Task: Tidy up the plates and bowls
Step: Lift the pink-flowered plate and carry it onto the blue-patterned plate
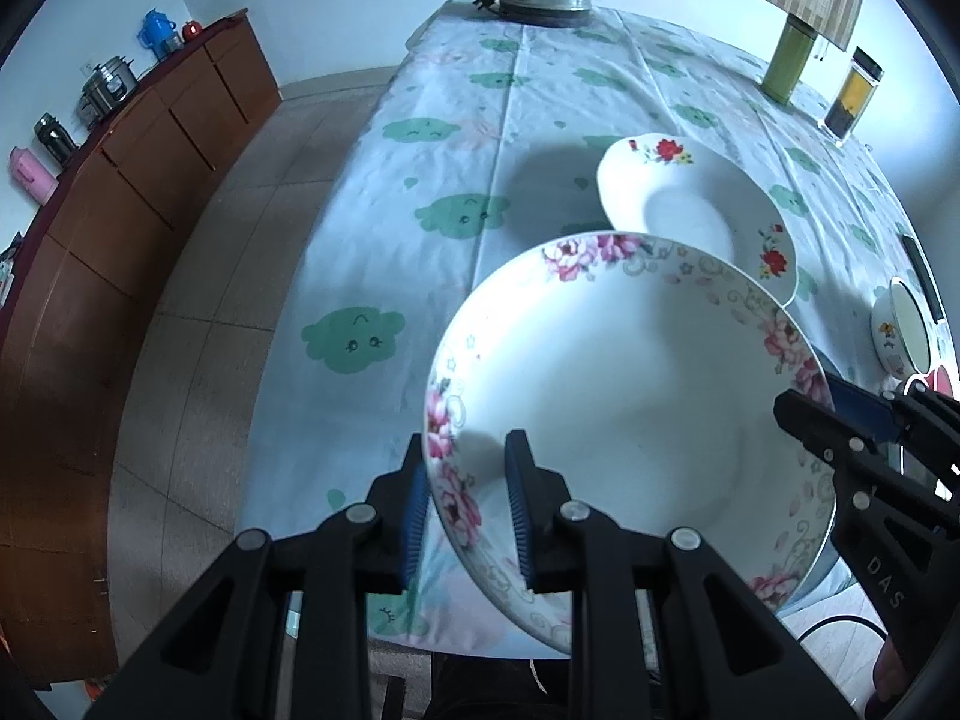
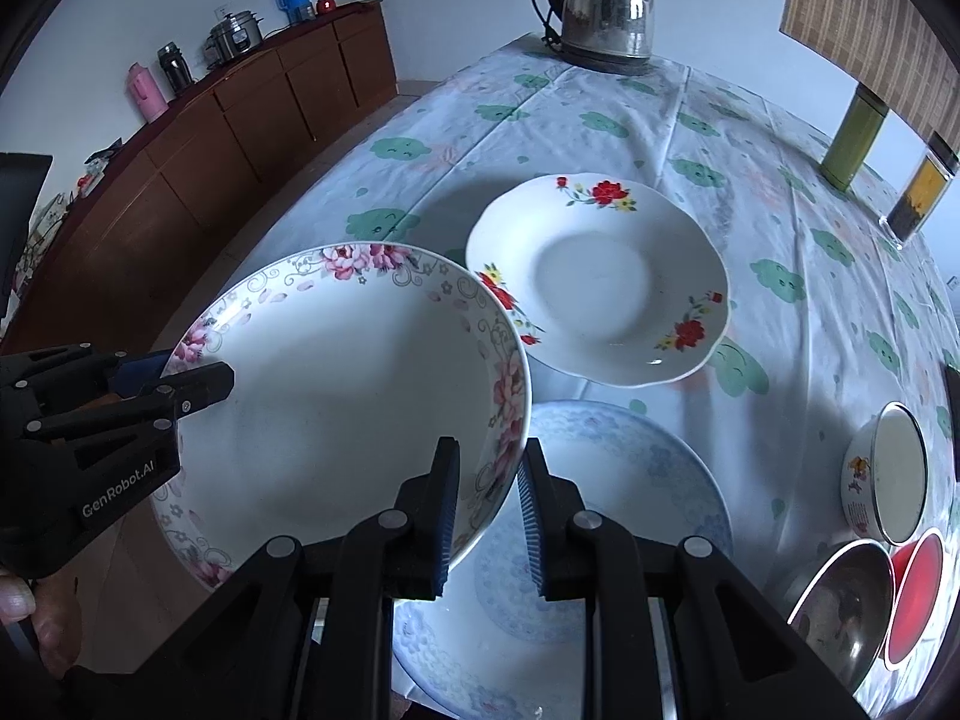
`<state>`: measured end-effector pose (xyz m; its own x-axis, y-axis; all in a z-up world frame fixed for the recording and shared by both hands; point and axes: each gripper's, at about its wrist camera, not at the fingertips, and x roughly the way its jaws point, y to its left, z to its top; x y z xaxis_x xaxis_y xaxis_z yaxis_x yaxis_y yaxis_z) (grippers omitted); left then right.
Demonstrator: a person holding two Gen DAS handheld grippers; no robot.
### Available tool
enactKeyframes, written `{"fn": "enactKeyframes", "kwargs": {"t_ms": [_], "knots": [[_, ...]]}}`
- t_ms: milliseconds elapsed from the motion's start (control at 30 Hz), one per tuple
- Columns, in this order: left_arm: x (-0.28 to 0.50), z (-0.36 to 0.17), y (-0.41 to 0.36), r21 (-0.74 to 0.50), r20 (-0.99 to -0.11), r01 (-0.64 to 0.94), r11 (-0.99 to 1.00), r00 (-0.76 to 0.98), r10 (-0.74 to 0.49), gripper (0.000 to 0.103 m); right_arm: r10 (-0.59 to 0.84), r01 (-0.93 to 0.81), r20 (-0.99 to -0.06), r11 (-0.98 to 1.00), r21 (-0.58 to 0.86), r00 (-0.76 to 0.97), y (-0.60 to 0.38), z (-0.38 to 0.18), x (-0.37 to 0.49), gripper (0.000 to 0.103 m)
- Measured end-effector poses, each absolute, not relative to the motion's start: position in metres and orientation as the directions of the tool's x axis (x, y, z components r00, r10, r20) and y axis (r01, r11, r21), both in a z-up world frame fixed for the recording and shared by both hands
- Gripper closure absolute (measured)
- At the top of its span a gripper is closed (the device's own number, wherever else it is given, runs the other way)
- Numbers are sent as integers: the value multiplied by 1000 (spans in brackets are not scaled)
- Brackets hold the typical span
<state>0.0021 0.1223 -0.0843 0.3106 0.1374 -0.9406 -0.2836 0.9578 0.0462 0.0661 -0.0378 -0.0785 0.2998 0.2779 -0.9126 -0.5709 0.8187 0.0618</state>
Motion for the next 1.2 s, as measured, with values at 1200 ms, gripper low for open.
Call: {"fn": "enactKeyframes", "kwargs": {"t_ms": [1200], "knots": [[21,-81,53,45,-939,-126,991,334,85,81,207,-447,-912,894,30,354,-111,-76,60,81]]}}
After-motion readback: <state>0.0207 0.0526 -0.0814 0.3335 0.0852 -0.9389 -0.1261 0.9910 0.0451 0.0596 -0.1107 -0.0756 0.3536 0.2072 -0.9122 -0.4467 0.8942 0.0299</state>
